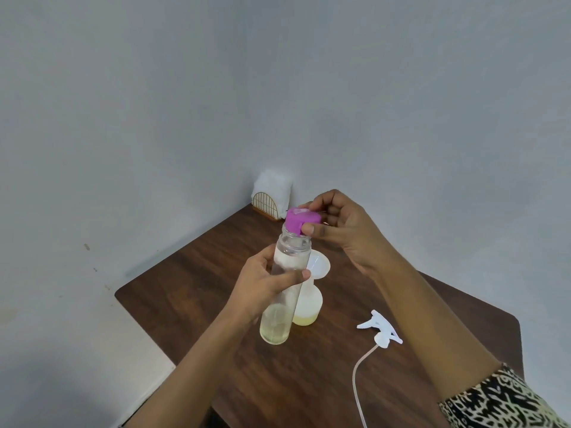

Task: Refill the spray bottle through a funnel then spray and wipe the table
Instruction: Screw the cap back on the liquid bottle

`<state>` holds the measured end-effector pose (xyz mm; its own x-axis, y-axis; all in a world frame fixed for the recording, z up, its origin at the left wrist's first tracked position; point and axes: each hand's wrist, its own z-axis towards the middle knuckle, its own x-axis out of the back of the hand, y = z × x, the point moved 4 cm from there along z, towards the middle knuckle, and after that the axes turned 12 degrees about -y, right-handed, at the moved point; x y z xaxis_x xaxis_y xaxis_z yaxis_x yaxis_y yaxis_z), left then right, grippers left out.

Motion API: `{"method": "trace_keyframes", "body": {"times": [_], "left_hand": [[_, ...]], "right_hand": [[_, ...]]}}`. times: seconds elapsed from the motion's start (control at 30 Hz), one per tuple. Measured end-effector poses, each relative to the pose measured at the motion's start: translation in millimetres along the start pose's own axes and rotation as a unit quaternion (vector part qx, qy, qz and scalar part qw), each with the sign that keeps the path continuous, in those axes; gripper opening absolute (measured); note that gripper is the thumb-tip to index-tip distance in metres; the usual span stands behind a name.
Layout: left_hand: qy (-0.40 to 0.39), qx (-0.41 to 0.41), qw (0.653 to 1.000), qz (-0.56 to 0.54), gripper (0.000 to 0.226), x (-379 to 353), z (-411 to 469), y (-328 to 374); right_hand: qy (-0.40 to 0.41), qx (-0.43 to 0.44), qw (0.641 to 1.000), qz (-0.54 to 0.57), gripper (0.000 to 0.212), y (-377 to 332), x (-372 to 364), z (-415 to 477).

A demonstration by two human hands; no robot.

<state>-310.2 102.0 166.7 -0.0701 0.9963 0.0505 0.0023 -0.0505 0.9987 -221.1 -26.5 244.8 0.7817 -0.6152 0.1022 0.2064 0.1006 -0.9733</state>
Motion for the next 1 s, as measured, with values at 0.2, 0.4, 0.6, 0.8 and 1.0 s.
{"method": "trace_keyframes", "body": {"times": [0.2,0.4,0.6,0.8,1.0], "left_hand": [[-0.008,0.013,1.000,0.021,0.037,6,1,4],[-0.011,0.009,0.999,0.048,0.030,4,-5,4],[0.001,0.011,0.998,0.055,0.031,6,-7,-1],[-0.036,0.031,0.998,0.044,0.030,4,-5,-5],[-0.003,0.006,0.996,0.084,0.042,1,-6,-7]], "right_hand": [[-0.160,-0.067,0.974,-0.143,0.049,-10,-3,7],[-0.167,-0.136,0.884,-0.415,0.036,-29,-2,17],[-0.189,-0.138,0.844,-0.482,0.039,-26,-6,25],[-0.257,-0.141,0.882,-0.369,0.042,-25,0,18],[-0.117,-0.193,0.799,-0.557,0.075,-23,-12,15]]}}
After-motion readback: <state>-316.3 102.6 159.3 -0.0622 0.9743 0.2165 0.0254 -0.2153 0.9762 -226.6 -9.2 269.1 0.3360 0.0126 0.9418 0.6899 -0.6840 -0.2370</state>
